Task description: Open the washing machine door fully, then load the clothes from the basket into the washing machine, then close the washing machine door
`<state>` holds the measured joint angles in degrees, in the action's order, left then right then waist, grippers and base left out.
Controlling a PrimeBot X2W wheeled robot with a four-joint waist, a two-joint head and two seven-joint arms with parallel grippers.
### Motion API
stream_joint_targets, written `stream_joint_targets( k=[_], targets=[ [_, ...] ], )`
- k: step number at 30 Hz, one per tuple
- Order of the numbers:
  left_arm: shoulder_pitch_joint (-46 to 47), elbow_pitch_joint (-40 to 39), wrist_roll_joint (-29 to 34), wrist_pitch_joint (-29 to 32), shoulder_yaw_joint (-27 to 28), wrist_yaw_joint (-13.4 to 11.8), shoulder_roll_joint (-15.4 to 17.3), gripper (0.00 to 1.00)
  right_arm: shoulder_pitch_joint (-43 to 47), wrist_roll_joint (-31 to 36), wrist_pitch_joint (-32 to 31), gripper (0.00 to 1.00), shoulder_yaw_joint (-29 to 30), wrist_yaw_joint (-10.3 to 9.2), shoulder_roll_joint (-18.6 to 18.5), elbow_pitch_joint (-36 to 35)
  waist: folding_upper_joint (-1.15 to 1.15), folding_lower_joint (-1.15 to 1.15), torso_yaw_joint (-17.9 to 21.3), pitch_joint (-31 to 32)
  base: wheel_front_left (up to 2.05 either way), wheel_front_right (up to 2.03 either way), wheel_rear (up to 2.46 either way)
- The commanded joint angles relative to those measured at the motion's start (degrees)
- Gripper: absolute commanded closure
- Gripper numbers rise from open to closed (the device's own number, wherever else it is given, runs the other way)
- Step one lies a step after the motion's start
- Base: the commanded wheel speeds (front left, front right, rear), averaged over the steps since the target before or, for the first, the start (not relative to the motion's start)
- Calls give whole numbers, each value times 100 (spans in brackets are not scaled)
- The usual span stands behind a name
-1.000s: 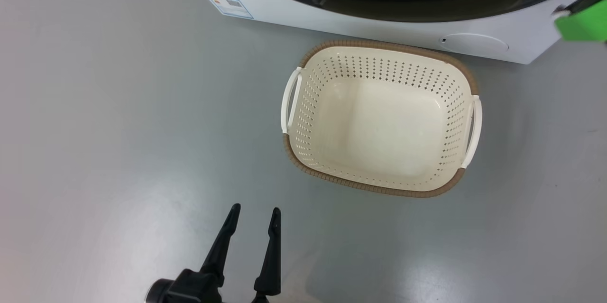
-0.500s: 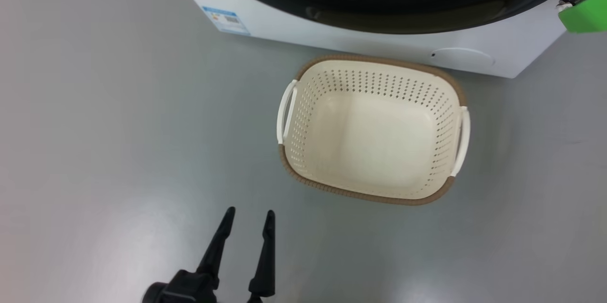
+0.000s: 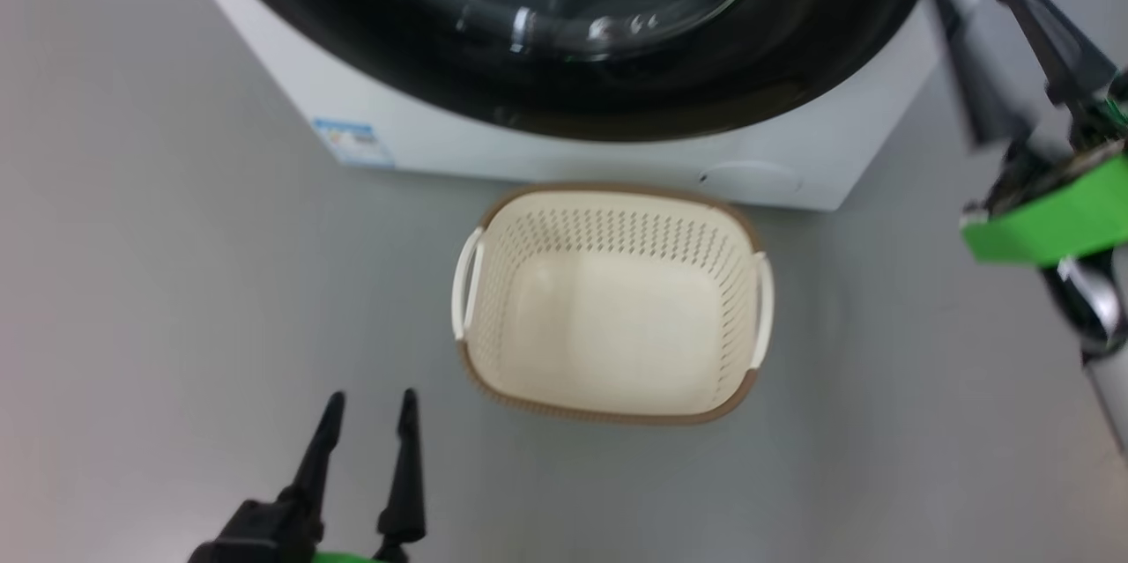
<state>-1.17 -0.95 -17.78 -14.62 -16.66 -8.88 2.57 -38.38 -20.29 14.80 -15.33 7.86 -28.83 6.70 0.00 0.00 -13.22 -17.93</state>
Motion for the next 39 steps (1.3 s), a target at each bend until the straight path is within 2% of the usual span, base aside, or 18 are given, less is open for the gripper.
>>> stream_joint_targets(
  k=[1, 10, 19, 23, 31, 39],
  targets=[
    [-74, -84, 61, -38, 221, 23, 31, 0, 219, 40, 20, 0, -4, -37, 13, -166, 0, 0, 486, 567, 0, 0, 0],
    [-573, 73, -173, -38, 903, 326, 31, 0, 1659, 290, 20, 0, 384, -37, 364, -548, 0, 0, 1068, 1333, 0, 0, 0],
    [-683, 217, -216, -38, 1113, 662, 31, 0, 3122, 433, 20, 0, 1040, -37, 713, -862, 0, 0, 1306, 1550, 0, 0, 0],
    [-726, 221, -235, -38, 1090, 672, 31, 0, 3630, 546, 20, 0, 1299, -37, 908, -897, 0, 0, 1360, 1590, 0, 0, 0],
    [-772, 250, -55, -38, 1148, 651, 31, 0, 4284, 708, 20, 0, 1547, -37, 1265, -885, 0, 0, 1399, 1683, 0, 0, 0],
    [-788, 247, 35, -38, 1225, 875, 31, 0, 4499, 757, 20, 0, 1754, -37, 1570, -929, 0, 0, 1462, 1715, 0, 0, 0]
  ],
)
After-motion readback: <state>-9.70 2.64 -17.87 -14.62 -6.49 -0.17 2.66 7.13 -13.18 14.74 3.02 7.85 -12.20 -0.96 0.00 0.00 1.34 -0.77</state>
